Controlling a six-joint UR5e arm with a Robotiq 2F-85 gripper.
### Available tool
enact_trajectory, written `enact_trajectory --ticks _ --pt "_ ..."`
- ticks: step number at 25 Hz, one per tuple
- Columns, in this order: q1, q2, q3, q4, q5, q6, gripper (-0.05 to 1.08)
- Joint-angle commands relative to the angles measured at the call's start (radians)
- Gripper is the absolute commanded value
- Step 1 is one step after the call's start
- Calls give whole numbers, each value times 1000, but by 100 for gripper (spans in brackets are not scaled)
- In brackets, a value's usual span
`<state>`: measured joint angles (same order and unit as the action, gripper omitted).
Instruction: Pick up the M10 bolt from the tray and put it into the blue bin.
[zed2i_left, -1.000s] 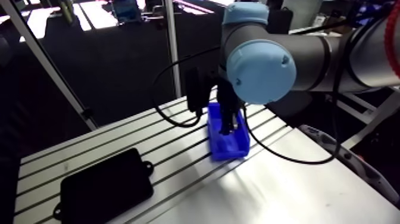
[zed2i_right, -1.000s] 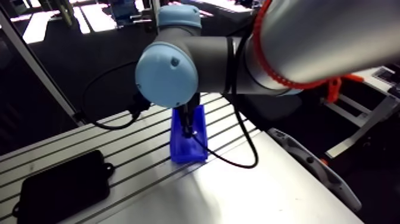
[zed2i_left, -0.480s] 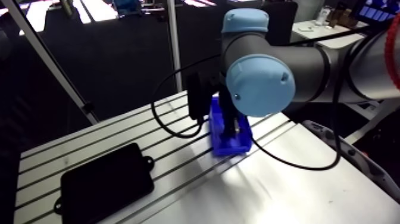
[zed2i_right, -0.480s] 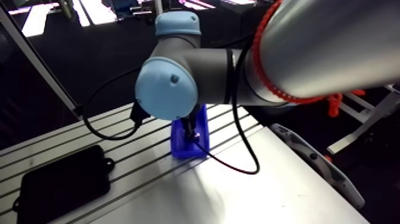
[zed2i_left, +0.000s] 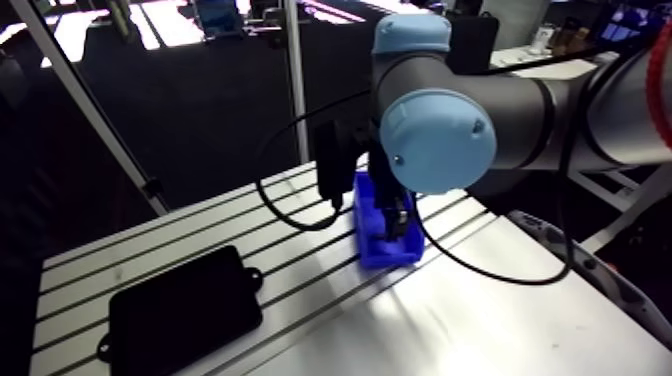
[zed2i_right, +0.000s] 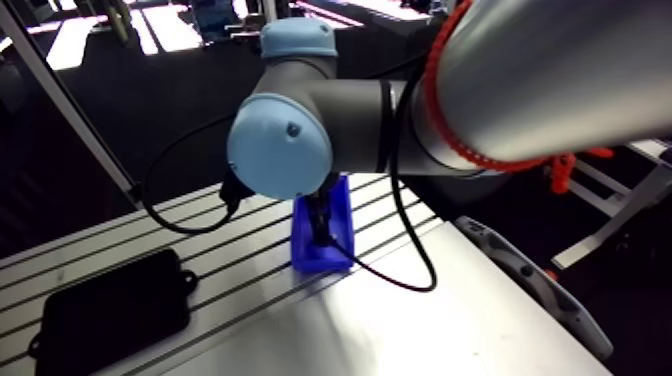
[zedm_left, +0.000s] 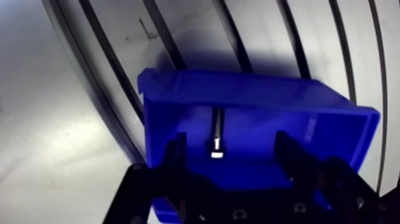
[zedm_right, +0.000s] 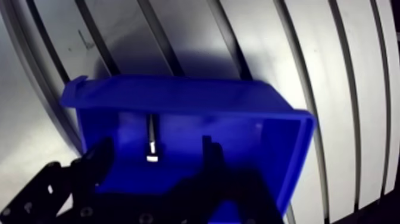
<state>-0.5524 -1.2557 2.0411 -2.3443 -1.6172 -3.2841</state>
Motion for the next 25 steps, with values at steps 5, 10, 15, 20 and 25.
enact_trajectory --ticks 5,10,15,20,25 --pt "31 -95 -144 248 -3 66 1" --pt "94 -113 -307 478 -7 316 1" --pt "166 -123 -430 599 -7 631 2" --pt "189 -170 -493 711 -5 987 2" --pt "239 -210 -525 816 -3 1271 2"
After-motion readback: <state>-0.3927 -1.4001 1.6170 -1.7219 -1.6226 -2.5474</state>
